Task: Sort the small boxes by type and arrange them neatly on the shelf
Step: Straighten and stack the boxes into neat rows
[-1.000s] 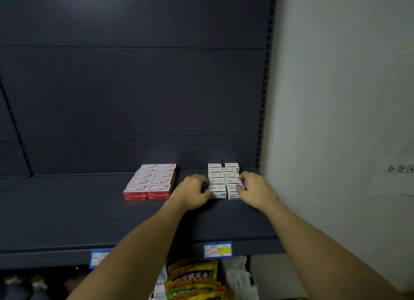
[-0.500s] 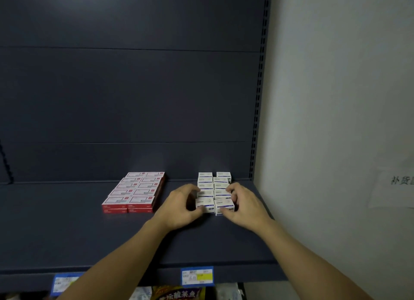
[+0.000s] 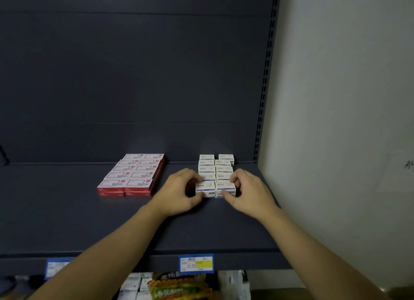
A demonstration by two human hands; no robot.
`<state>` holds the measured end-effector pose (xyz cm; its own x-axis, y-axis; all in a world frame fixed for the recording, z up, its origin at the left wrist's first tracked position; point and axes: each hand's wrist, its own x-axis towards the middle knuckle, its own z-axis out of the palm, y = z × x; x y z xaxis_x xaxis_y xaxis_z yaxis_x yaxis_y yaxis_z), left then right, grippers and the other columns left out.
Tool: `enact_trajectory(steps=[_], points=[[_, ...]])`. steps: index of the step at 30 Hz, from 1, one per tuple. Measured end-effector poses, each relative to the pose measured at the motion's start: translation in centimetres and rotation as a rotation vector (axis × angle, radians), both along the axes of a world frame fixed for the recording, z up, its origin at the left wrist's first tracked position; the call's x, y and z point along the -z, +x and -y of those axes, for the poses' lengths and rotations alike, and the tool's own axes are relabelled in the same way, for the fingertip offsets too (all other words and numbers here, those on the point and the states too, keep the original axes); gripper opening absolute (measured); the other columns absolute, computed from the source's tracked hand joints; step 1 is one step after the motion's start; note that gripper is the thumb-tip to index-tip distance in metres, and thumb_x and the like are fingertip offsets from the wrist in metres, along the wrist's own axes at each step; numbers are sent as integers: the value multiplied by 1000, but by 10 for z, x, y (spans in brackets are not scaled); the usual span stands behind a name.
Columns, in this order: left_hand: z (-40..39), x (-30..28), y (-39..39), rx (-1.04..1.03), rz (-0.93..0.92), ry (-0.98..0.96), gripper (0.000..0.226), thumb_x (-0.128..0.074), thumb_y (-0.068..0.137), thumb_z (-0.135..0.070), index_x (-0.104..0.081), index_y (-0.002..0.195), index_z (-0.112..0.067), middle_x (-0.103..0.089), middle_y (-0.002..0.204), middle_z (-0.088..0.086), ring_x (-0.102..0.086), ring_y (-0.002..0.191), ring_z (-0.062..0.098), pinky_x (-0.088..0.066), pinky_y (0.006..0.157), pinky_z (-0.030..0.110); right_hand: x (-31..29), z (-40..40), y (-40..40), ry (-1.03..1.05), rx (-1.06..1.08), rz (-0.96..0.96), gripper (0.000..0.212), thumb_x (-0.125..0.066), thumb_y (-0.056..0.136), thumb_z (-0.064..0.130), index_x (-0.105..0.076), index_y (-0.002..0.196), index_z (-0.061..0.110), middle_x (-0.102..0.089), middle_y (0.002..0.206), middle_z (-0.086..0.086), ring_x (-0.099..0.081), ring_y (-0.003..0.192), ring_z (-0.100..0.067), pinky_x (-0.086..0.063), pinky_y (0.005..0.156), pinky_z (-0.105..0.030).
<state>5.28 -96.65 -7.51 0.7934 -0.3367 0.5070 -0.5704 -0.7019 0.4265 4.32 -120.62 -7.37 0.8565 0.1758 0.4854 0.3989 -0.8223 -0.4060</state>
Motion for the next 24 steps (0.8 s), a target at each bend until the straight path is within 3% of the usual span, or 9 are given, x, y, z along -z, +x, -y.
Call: enact_trajectory(steps=[8, 14, 24], points=[[-1, 2, 3, 9, -25, -7, 31, -78, 79, -30, -67, 107, -21, -63, 106, -12, -58, 99, 3, -42, 89, 12, 1, 4, -1, 6, -31, -37, 34, -78, 76, 35, -56, 101, 26, -57, 89, 17, -52, 75, -1, -54, 69, -29], [3, -1, 1, -26, -79, -48, 34, -79, 80, -30, -66, 111, -24, -64, 106, -14, -61, 94, 2, -48, 85, 16, 3, 8, 0, 30, -54, -52, 27, -77, 82, 29, -58, 100, 26, -55, 88, 19, -54, 75, -3, -45, 64, -14], [10, -8, -4, -93, -232, -203, 28, -84, 78, -23, -66, 100, -28, -67, 103, -10, -69, 87, 3, -57, 81, 23, 5, 6, 4, 79, -52, -92, 28, -76, 83, 30, -51, 95, 34, -60, 97, 20, -51, 84, 1, -45, 72, -14]])
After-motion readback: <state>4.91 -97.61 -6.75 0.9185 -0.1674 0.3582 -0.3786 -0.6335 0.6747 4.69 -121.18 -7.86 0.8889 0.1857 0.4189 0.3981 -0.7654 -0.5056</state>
